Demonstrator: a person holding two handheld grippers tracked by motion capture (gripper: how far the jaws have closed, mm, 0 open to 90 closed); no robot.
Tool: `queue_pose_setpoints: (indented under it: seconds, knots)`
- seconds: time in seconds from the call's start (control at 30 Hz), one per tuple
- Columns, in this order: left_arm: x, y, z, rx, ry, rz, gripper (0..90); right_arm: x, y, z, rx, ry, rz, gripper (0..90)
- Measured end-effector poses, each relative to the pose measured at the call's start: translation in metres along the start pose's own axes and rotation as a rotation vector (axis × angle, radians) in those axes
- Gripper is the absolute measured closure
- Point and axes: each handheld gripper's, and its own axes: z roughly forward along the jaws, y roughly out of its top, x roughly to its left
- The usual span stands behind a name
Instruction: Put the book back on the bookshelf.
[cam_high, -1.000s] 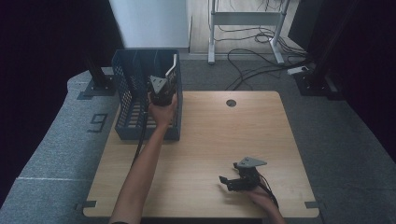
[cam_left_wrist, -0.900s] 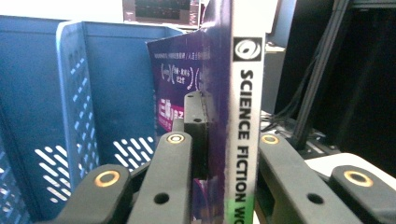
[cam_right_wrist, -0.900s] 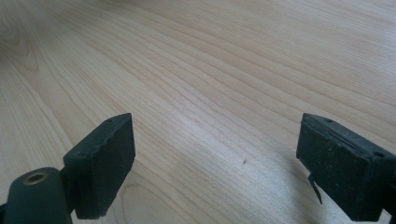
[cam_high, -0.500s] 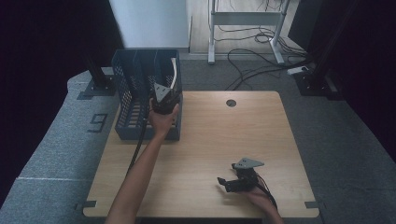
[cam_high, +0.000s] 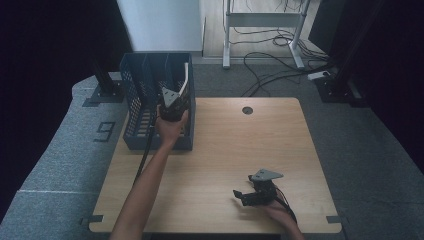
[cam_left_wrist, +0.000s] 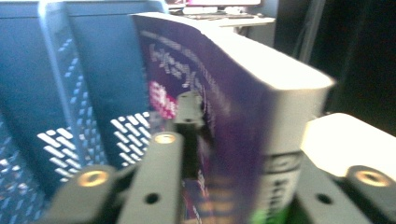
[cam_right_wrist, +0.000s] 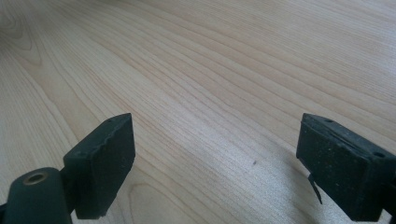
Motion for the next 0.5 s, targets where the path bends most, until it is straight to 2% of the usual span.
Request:
queue_pose_setpoints:
  seconds: [0.07, 0.13, 0.27, 0.43, 0.5]
  knots:
    - [0.003, 0.000, 0.000, -0.004, 0.012, -0.011, 82.5, 0.000, 0.000, 0.000, 0.003, 0.001, -0.001, 11.0]
    - [0.006, 0.000, 0.000, -0.025, 0.053, -0.014, 82.7, 0.000, 0.000, 0.001, 0.006, 0.001, -0.002, 11.0]
    - [0.014, 0.000, 0.001, -0.070, 0.107, -0.056, 82.8, -0.001, 0.000, 0.000, 0.004, 0.001, 0.002, 11.0]
    - [0.019, 0.007, 0.005, -0.129, 0.144, -0.070, 82.9, -0.002, 0.000, 0.001, 0.008, 0.003, 0.011, 11.0]
    - [0.022, 0.014, 0.007, -0.141, 0.149, -0.074, 82.9, -0.003, 0.000, 0.001, 0.007, 0.004, 0.014, 11.1]
